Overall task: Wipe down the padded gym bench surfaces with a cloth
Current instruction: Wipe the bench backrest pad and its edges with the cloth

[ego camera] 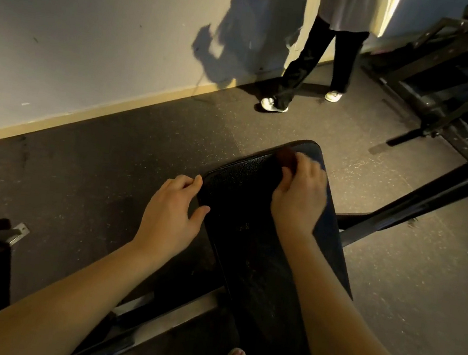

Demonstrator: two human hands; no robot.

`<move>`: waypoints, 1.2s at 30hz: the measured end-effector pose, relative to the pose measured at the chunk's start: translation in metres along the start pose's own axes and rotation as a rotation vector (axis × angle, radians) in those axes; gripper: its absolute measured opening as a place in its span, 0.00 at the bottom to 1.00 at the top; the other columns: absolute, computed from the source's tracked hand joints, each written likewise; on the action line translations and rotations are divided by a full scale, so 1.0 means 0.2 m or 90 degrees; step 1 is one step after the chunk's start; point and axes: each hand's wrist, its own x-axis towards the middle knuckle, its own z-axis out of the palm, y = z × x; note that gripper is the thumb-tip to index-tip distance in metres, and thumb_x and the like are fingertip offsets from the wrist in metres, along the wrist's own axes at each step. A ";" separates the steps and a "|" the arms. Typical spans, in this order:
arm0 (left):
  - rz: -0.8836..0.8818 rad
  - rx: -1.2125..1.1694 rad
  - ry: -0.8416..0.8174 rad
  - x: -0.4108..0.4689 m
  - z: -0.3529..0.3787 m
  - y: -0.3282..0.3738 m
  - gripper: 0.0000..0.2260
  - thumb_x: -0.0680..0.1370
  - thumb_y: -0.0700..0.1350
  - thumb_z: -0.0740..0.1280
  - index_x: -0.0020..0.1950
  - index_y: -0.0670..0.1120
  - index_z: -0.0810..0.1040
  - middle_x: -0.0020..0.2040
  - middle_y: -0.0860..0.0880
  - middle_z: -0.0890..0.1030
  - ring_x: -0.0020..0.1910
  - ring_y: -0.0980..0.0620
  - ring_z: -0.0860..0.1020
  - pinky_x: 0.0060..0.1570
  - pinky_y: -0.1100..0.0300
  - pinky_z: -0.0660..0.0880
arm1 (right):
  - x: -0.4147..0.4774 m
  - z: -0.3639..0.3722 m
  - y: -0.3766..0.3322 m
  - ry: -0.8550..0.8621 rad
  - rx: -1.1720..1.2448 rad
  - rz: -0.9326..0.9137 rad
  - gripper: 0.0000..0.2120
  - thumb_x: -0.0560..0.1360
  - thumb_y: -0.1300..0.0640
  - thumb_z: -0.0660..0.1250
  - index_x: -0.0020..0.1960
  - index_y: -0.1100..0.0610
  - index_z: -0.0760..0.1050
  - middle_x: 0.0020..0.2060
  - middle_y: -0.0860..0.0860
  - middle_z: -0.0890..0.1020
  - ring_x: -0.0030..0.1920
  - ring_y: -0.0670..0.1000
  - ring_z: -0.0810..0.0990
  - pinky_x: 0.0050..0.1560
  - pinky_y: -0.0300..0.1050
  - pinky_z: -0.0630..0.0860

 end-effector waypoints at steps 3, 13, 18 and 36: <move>-0.006 -0.010 0.005 0.00 0.01 -0.03 0.27 0.82 0.48 0.69 0.79 0.45 0.68 0.66 0.52 0.74 0.65 0.53 0.71 0.62 0.60 0.70 | -0.23 0.04 -0.15 -0.063 -0.007 -0.163 0.16 0.81 0.55 0.63 0.68 0.56 0.74 0.55 0.54 0.76 0.53 0.52 0.74 0.48 0.45 0.75; 0.007 -0.017 -0.009 0.00 0.02 -0.07 0.27 0.82 0.48 0.69 0.80 0.47 0.67 0.67 0.54 0.73 0.62 0.63 0.66 0.60 0.64 0.64 | 0.09 -0.01 0.13 0.034 0.048 0.075 0.15 0.81 0.55 0.64 0.67 0.56 0.75 0.56 0.54 0.74 0.53 0.50 0.73 0.55 0.49 0.77; 0.003 -0.014 -0.009 0.00 0.01 -0.06 0.26 0.82 0.45 0.68 0.80 0.47 0.67 0.69 0.52 0.73 0.67 0.55 0.70 0.62 0.62 0.67 | -0.36 0.10 -0.20 -0.071 0.082 -0.147 0.16 0.80 0.57 0.64 0.67 0.57 0.74 0.57 0.56 0.74 0.53 0.52 0.75 0.50 0.42 0.74; -0.041 0.044 -0.005 -0.08 0.09 0.06 0.37 0.81 0.54 0.69 0.84 0.46 0.54 0.76 0.45 0.66 0.76 0.45 0.65 0.69 0.50 0.68 | -0.77 0.01 0.05 -0.273 0.002 -0.399 0.20 0.78 0.55 0.68 0.69 0.55 0.72 0.56 0.56 0.74 0.52 0.55 0.76 0.52 0.51 0.79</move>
